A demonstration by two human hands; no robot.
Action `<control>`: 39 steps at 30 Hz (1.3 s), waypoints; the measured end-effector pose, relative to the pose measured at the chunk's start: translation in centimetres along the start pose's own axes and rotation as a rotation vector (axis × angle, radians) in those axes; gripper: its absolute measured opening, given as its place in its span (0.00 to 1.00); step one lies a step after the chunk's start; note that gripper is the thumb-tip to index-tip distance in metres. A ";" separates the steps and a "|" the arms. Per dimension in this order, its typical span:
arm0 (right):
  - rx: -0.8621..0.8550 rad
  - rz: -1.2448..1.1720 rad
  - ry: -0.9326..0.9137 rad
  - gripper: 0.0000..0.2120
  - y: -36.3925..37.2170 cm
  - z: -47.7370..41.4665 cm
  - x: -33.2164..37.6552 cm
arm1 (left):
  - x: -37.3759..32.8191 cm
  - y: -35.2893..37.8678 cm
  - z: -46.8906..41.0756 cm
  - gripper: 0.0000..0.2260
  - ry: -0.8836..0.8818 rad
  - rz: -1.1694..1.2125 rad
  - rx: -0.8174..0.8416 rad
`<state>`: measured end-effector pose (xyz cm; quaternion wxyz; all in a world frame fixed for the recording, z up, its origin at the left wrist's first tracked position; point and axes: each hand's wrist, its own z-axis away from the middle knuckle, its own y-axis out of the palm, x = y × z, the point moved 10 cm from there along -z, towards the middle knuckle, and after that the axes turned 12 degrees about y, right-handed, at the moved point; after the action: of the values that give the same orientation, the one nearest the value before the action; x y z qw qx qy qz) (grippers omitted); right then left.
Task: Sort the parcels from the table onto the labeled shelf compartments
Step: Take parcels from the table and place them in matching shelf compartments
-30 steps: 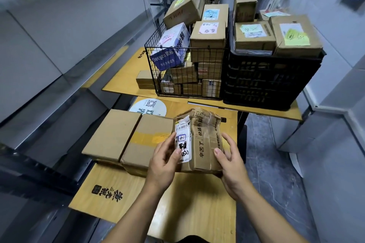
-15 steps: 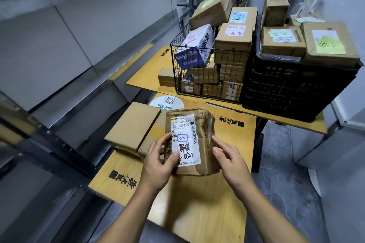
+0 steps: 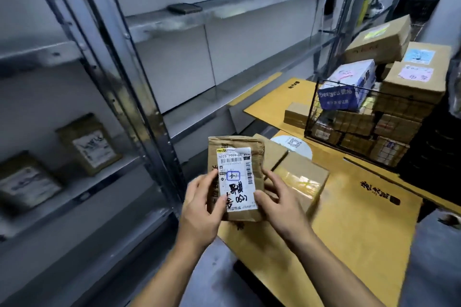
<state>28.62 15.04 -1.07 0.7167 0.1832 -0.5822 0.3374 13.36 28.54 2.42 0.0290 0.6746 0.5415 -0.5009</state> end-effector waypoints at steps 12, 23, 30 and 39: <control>0.114 0.035 -0.283 0.32 21.1 2.3 10.7 | 1.7 -22.5 1.9 0.24 0.036 -0.209 -0.264; 0.292 -0.124 -0.375 0.31 32.3 2.9 20.0 | -0.2 -37.5 -0.1 0.25 0.095 -0.465 -0.251; 0.299 -0.187 -0.517 0.30 34.7 1.4 29.4 | 1.8 -43.4 -2.3 0.24 -0.052 -0.881 -0.045; 0.317 -0.210 -0.650 0.30 39.4 -2.3 38.2 | 2.7 -47.4 -7.7 0.25 -0.079 -1.076 0.016</control>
<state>6.38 54.64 29.84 0.4879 0.4479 -0.6980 0.2723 -17.91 54.47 28.20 -0.2166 0.2825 0.8052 -0.4742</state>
